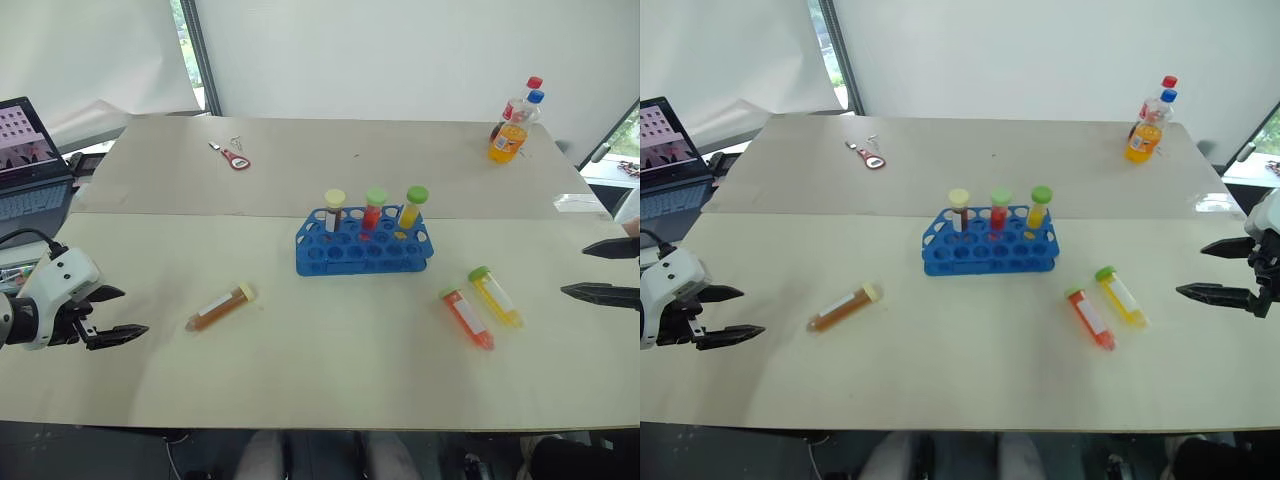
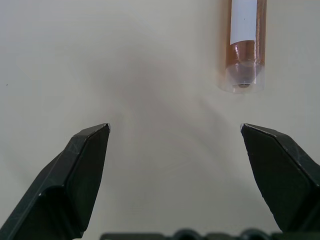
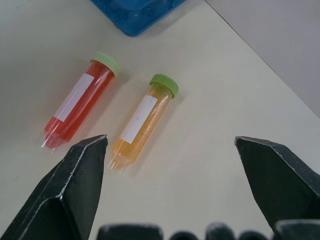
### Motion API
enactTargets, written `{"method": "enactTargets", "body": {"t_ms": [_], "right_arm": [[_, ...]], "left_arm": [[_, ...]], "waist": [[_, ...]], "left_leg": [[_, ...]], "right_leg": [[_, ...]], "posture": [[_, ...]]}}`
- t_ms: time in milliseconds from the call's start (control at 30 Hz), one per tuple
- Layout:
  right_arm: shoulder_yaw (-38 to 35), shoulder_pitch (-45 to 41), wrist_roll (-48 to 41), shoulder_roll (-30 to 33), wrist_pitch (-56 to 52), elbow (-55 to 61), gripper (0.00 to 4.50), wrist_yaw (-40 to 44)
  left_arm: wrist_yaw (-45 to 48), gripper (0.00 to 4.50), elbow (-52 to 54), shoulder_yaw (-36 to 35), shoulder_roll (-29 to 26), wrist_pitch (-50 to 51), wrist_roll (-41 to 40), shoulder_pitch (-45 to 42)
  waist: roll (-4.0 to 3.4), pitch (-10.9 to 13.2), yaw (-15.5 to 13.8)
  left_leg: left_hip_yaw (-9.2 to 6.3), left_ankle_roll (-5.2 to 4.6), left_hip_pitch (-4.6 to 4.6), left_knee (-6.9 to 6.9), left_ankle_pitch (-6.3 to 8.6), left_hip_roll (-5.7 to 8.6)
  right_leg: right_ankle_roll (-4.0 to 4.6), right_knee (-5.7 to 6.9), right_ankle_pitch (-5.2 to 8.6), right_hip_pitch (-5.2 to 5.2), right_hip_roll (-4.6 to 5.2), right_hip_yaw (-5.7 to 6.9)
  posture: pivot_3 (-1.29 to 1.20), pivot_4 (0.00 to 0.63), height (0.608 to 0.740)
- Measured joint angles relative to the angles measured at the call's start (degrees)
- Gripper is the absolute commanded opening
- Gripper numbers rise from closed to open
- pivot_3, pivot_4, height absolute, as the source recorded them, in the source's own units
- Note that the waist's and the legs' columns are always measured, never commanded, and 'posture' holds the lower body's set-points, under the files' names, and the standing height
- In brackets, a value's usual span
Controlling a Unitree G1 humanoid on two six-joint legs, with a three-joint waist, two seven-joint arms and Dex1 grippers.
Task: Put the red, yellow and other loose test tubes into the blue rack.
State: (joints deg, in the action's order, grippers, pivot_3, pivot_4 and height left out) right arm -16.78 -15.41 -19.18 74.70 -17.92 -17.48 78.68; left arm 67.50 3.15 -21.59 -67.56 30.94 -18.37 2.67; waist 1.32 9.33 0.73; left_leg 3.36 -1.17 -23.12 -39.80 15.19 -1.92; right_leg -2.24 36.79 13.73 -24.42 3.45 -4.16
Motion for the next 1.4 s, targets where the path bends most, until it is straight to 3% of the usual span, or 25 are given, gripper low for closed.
{"method": "enactTargets", "body": {"t_ms": [667, 967, 1133, 1400], "right_arm": [[0.12, -0.01, 0.01, -3.79, 1.08, -0.07, 4.5, -3.91], [0.76, -1.38, 0.45, -4.78, 1.28, -0.71, 4.5, -4.46], [2.59, -2.83, 0.82, -6.29, 0.33, 0.39, 4.5, -5.87], [10.68, -9.89, 3.31, -9.73, -14.13, 8.26, 4.5, -13.5]], "left_arm": [[-2.72, 4.45, -2.86, 0.04, 2.16, -0.84, -1.29, -3.5], [-1.61, 4.45, 4.92, 0.45, 2.35, 2.15, -5.41, -5.44], [-2.08, 4.45, 10.88, 5.09, 5.06, 4.05, -8.68, -11.58], [-3.49, 4.45, 20.76, 20.1, 15.01, 6.45, -12.71, -25.45]], "waist": [[0.0, 0.0, 0.0], [0.0, 0.0, 0.0], [0.0, 0.0, -0.05], [-0.01, -0.01, -0.03]], "left_leg": [[0.0, 0.0, 0.01, -0.01, 0.0, 0.0], [0.0, 0.0, 0.02, -0.01, 0.0, 0.01], [-0.02, 0.0, 0.03, -0.05, 0.0, 0.03], [-0.1, 0.0, -0.02, -0.1, 0.0, 0.09]], "right_leg": [[0.0, 0.02, -0.01, 0.02, 0.0, 0.0], [0.0, 0.03, -0.01, 0.03, 0.0, -0.01], [0.0, 0.05, -0.01, 0.08, 0.0, -0.01], [-0.02, 0.08, -0.02, 0.08, -0.03, -0.03]], "posture": [[0.0, 0.15, 0.74], [0.0, 0.15, 0.74], [0.0, 0.15, 0.74], [0.0, 0.15, 0.74]]}}
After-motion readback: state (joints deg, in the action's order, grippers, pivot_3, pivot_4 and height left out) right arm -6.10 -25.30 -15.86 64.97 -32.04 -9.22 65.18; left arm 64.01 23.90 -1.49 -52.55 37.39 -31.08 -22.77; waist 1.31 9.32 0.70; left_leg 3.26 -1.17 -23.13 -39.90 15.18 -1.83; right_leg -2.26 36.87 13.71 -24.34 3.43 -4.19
